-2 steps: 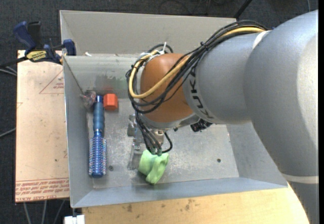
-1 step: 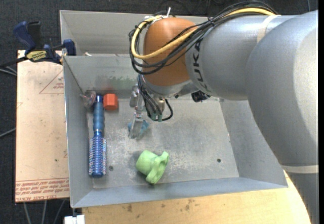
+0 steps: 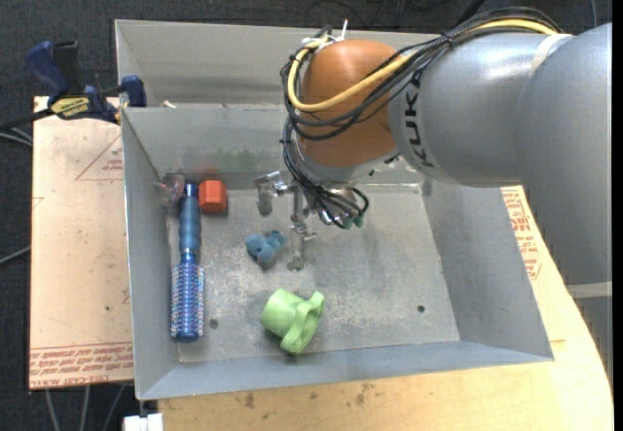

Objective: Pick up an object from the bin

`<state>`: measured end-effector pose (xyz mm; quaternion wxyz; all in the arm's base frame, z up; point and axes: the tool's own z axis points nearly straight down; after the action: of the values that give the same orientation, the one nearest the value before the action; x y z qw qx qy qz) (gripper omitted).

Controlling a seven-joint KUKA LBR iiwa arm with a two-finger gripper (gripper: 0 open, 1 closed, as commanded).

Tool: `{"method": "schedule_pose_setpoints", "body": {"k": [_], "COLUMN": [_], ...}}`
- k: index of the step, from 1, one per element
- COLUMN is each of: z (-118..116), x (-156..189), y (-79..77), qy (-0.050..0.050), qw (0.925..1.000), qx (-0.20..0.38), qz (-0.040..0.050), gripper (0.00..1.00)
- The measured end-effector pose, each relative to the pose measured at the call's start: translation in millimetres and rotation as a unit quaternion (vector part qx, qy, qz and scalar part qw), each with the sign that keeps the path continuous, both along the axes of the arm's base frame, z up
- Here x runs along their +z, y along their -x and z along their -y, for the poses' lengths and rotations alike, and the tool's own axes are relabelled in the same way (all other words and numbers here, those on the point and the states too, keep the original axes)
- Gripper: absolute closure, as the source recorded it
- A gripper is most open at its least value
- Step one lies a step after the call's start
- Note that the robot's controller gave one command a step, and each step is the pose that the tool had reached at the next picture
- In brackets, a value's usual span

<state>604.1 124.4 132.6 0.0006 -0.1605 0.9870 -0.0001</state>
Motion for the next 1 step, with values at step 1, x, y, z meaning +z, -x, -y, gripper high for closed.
{"method": "schedule_pose_setpoints", "body": {"k": [1], "z": [-16.5], "x": [-66.6], "y": [-29.7], "qy": [-0.001], "qw": [1.0000], "qx": [0.002], "qz": [-0.0003], "gripper": [0.00]}}
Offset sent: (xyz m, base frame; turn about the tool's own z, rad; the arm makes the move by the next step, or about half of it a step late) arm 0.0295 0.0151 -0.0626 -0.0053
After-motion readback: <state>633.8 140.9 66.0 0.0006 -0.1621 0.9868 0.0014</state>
